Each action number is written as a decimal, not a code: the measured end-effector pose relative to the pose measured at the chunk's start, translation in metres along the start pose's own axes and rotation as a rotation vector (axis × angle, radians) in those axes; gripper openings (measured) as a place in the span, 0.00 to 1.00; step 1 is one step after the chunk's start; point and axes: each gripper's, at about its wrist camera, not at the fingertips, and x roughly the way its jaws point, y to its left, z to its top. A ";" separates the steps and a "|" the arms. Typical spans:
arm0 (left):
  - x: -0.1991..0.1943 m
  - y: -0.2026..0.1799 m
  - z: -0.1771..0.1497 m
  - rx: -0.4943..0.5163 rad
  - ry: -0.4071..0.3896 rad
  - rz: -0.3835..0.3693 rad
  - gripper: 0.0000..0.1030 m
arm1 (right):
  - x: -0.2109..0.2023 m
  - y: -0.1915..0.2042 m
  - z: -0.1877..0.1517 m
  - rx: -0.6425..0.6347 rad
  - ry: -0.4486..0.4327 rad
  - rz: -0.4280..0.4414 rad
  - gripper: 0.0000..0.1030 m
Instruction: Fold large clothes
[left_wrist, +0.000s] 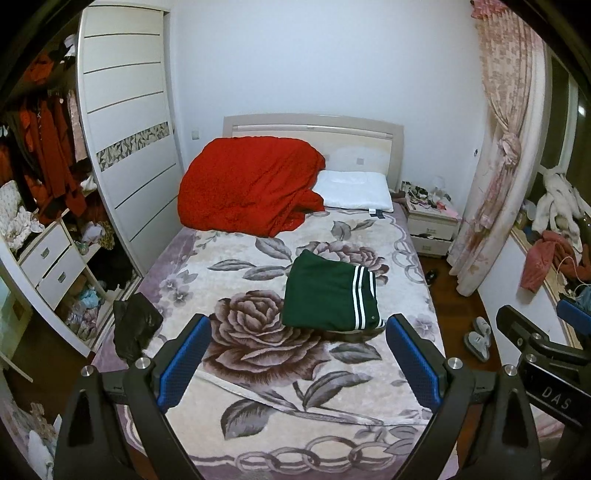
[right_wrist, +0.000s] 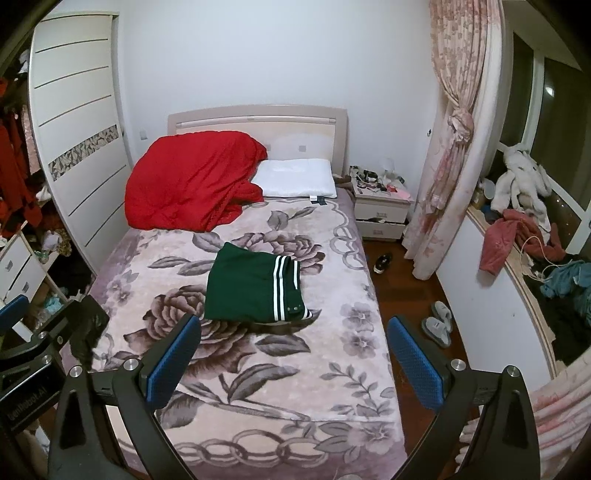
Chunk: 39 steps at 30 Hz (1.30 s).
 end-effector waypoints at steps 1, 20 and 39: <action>0.000 0.000 0.000 0.002 0.002 0.000 0.94 | 0.000 0.000 0.000 -0.001 0.001 0.001 0.99; -0.004 -0.001 0.000 0.010 -0.007 0.001 0.94 | -0.008 -0.003 -0.006 0.008 0.001 0.006 1.00; -0.005 -0.001 0.005 0.011 -0.011 0.001 0.94 | -0.018 -0.003 -0.009 0.008 -0.012 -0.004 1.00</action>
